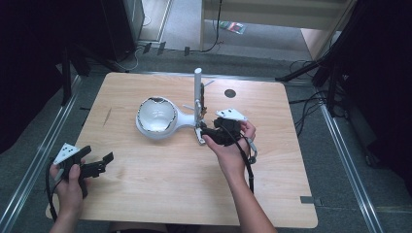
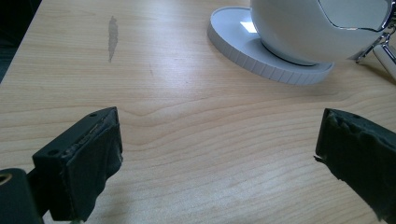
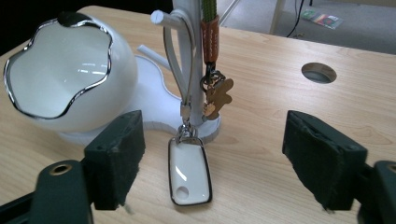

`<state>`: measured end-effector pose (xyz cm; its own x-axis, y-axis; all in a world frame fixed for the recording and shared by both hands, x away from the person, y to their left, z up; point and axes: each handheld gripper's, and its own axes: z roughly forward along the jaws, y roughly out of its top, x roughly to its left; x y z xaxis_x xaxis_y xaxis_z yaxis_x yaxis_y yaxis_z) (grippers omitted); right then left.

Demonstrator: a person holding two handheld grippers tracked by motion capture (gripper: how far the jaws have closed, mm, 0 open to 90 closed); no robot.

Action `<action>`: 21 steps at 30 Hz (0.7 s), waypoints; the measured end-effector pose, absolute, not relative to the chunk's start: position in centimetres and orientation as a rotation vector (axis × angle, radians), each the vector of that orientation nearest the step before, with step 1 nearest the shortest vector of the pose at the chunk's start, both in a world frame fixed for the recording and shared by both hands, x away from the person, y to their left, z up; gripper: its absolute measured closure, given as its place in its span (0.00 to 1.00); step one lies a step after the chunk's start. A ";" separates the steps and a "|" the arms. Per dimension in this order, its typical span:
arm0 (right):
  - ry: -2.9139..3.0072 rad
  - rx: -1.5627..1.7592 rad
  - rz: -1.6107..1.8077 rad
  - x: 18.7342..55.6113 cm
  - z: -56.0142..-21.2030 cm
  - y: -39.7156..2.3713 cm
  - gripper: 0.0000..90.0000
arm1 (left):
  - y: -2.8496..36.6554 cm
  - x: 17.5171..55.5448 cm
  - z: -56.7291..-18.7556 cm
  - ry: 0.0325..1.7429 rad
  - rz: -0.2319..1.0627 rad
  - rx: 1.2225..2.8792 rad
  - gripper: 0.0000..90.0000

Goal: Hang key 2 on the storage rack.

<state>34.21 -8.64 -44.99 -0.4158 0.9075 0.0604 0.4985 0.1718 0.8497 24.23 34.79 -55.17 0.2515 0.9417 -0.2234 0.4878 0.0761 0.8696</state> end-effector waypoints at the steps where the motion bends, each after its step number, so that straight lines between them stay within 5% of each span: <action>1: 1.994 1.316 1.161 34.1 -45.0 -8.7 0.24 | 34.8 24.2 -55.2 1.377 0.590 1.557 0.01; 21: 1.950 1.322 1.160 32.9 -45.2 -11.7 0.22 | 34.7 24.2 -55.2 1.375 0.587 1.569 0.01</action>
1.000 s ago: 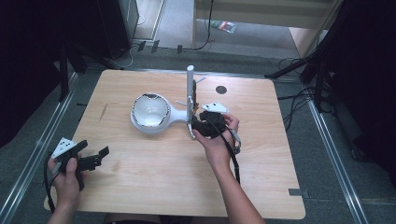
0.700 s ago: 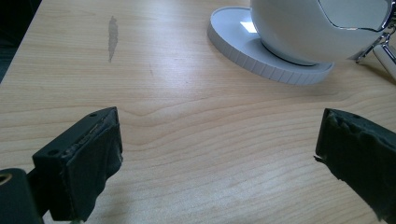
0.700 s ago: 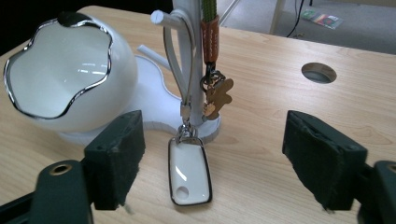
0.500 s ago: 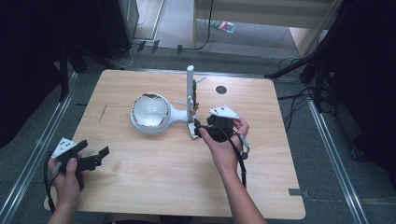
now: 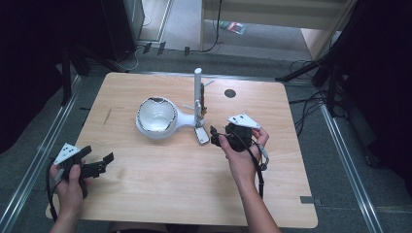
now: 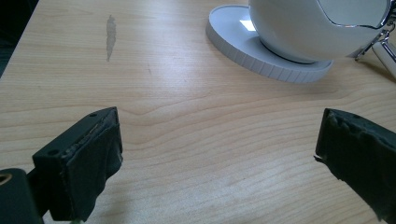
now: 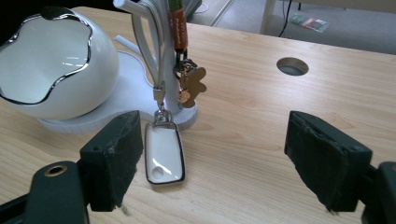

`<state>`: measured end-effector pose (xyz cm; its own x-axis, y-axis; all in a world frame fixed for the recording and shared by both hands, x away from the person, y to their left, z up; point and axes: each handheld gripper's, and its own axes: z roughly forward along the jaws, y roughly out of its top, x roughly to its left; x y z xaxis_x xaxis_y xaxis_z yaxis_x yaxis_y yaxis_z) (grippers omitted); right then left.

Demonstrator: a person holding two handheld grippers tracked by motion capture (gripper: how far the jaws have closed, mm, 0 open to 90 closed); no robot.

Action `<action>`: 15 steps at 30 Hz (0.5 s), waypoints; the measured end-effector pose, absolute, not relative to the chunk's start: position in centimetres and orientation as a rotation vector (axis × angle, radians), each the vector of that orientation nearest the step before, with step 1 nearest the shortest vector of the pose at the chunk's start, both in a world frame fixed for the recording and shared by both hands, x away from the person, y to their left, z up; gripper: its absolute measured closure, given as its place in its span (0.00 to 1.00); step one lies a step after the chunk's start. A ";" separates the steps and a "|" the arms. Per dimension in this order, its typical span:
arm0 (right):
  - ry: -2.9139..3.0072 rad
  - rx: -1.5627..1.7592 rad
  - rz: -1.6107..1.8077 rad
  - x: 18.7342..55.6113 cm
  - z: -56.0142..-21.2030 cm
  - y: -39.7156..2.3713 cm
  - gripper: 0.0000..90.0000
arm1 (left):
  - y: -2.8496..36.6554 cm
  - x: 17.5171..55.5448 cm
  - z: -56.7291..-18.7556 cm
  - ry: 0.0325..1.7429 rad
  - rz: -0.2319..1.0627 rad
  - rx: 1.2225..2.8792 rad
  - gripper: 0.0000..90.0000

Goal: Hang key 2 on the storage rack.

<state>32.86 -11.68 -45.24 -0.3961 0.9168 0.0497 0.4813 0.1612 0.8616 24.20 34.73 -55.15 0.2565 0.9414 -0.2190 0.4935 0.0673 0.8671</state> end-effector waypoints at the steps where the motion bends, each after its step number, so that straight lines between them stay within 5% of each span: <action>1: 1.949 1.326 1.164 32.7 -45.4 -12.2 0.22 | 34.7 24.2 -55.2 1.374 0.590 1.569 0.01; 15: 1.922 1.360 1.148 31.6 -46.5 -15.1 0.23 | 34.6 24.2 -55.2 1.378 0.590 1.575 0.01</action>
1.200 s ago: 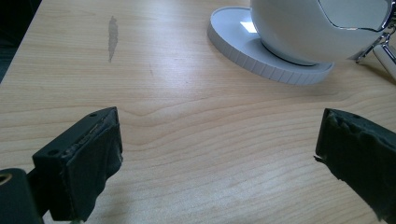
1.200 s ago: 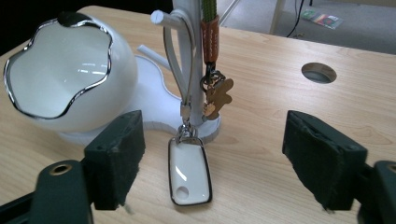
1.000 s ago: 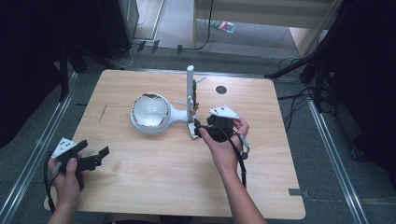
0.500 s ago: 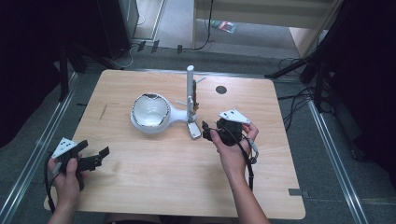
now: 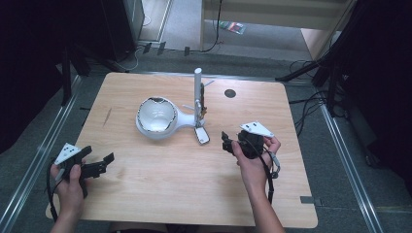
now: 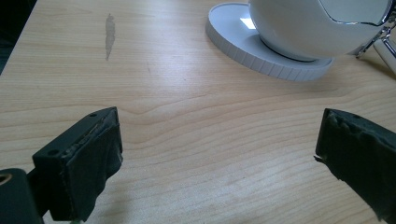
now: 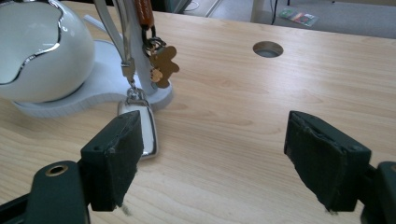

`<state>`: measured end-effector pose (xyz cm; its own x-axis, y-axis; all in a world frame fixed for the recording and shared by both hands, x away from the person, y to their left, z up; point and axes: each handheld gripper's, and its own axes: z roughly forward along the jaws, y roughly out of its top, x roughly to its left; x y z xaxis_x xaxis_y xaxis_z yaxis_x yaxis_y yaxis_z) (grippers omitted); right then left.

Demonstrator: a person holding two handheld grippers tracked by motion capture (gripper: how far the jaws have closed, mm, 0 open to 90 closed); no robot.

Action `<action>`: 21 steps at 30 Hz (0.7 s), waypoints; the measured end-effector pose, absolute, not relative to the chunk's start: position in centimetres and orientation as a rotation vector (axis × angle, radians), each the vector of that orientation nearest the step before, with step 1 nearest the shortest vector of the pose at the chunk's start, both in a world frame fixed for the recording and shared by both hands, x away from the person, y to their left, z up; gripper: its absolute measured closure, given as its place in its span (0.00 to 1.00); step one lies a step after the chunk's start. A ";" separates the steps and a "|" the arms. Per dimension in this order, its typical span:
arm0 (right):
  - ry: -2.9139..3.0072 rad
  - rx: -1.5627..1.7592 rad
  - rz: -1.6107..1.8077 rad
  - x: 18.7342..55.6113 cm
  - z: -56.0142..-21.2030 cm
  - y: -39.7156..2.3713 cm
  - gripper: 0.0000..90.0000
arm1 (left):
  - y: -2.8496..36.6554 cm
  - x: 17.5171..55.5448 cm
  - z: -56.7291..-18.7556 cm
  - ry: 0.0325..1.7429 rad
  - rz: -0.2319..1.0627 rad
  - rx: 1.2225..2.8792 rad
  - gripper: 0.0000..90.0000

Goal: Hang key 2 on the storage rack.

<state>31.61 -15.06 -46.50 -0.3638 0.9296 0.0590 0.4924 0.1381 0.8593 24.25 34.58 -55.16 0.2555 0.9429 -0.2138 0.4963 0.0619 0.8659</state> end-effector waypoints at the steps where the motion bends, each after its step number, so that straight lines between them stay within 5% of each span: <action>1: 1.920 1.355 1.140 31.4 -46.7 -15.7 0.23 | 34.6 24.2 -55.2 1.377 0.590 1.576 0.01; 21: 1.858 1.411 1.095 29.2 -49.4 -21.0 0.24 | 34.5 24.3 -55.1 1.374 0.592 1.595 0.01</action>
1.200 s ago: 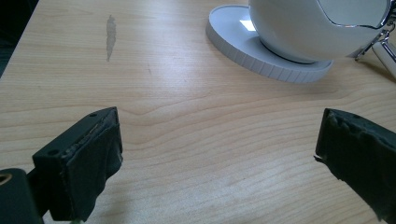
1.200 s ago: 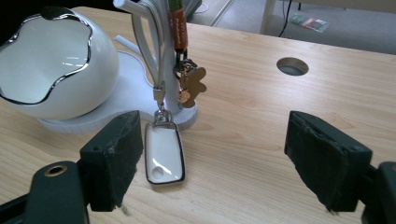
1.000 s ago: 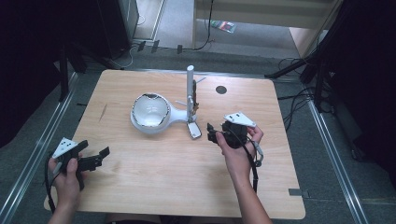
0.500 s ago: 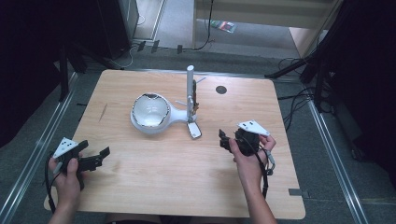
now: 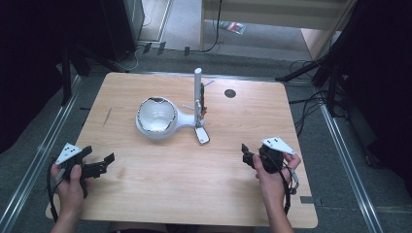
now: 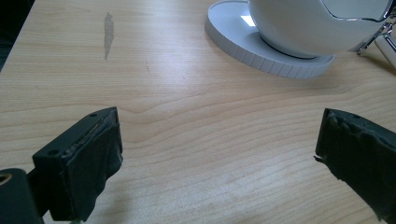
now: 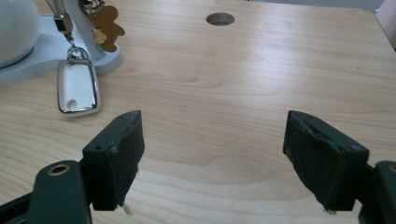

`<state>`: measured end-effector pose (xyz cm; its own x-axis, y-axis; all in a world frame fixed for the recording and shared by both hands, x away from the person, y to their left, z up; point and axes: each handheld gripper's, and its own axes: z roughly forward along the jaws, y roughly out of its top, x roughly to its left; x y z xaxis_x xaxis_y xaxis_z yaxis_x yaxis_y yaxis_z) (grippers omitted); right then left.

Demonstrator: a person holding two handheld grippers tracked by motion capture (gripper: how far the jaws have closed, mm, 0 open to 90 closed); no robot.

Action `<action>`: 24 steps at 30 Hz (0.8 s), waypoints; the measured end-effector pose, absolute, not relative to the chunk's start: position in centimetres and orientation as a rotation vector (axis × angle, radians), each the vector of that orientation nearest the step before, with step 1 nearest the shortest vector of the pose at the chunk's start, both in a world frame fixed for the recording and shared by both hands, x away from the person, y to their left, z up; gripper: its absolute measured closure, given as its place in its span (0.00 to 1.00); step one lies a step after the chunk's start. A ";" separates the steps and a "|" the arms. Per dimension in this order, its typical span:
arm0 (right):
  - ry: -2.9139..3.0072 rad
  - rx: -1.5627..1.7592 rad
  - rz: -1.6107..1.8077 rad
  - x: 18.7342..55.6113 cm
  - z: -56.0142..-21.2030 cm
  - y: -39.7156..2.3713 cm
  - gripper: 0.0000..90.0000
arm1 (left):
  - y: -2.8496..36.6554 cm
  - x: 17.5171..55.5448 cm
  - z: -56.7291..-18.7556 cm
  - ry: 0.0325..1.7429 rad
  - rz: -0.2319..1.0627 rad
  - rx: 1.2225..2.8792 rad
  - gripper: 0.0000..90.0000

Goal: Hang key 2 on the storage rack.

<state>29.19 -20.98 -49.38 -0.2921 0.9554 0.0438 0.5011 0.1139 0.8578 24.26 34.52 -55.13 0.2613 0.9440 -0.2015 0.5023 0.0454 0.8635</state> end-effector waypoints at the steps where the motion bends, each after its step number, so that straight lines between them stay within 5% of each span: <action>1: 1.858 1.411 1.095 29.2 -49.4 -21.0 0.24 | 34.5 24.3 -55.1 1.374 0.592 1.595 0.01; 24: 1.795 1.506 1.049 26.3 -51.6 -27.5 0.24 | 34.4 24.3 -55.1 1.378 0.598 1.606 0.01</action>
<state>26.32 -27.49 -51.55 -0.2064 0.9766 0.0610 0.5322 0.0597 0.8445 24.29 34.37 -55.12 0.2590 0.9467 -0.1917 0.5066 0.0358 0.8614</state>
